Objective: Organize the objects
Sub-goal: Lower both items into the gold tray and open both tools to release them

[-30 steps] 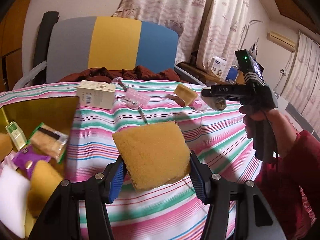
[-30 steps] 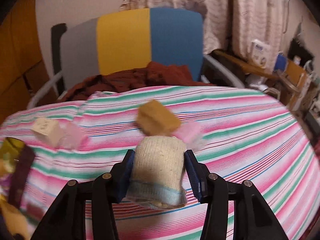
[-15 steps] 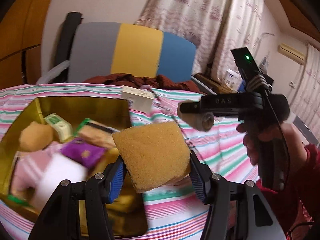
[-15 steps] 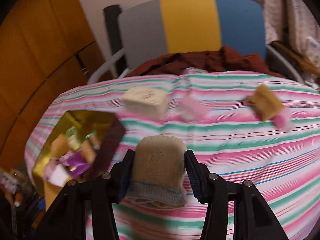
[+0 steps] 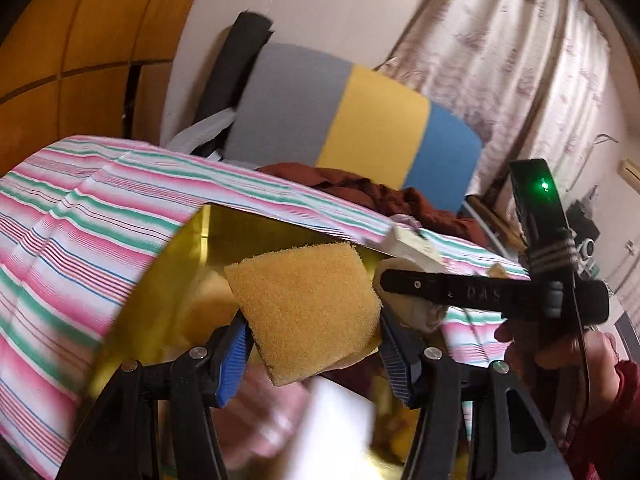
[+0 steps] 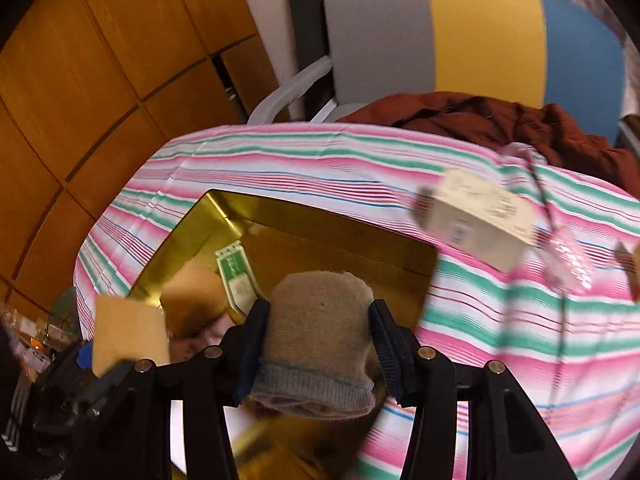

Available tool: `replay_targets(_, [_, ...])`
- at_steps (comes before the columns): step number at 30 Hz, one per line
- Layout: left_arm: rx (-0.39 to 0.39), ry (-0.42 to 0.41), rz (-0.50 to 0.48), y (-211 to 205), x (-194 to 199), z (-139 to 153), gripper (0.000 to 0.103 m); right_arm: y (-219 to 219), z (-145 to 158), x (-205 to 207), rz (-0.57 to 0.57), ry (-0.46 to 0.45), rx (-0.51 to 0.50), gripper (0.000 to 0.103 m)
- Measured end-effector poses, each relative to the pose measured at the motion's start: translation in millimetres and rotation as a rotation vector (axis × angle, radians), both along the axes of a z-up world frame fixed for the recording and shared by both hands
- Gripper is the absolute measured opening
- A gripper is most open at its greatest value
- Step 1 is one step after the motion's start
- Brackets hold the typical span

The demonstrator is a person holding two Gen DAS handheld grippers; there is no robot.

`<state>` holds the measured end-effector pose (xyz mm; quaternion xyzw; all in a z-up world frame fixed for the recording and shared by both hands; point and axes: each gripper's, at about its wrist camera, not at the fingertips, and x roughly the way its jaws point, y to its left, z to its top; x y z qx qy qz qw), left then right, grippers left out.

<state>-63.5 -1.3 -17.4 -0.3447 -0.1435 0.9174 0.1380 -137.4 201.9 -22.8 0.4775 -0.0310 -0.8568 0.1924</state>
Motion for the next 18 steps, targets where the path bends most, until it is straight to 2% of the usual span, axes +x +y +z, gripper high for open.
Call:
replay_targets(4, [0.034, -0.061, 0.028, -24.8, -33.4, -4.5, 0.059, -26.6, -10.8, -25.7, 0.006, -0.029, 0.033, 0.052])
replay_targets(9, [-0.003, -0.106, 0.039, -34.2, -64.0, -11.3, 0.059, -37.9, -15.7, -43.4, -0.008, -0.034, 0.025, 0.058])
replay_targets(13, [-0.034, -0.127, 0.032, -35.3, -78.4, -18.5, 0.059, -29.4, -3.2, -34.4, -0.023, -0.004, -0.003, 0.060])
replay_targets(16, [-0.038, -0.158, 0.034, -37.4, -88.5, -24.6, 0.060, -19.8, 10.3, -13.8, -0.010, 0.041, -0.012, 0.067])
replay_targets(18, [-0.041, -0.194, 0.035, -38.2, -96.8, -29.5, 0.064, -12.9, 16.6, -2.2, -0.008, 0.056, -0.025, 0.069])
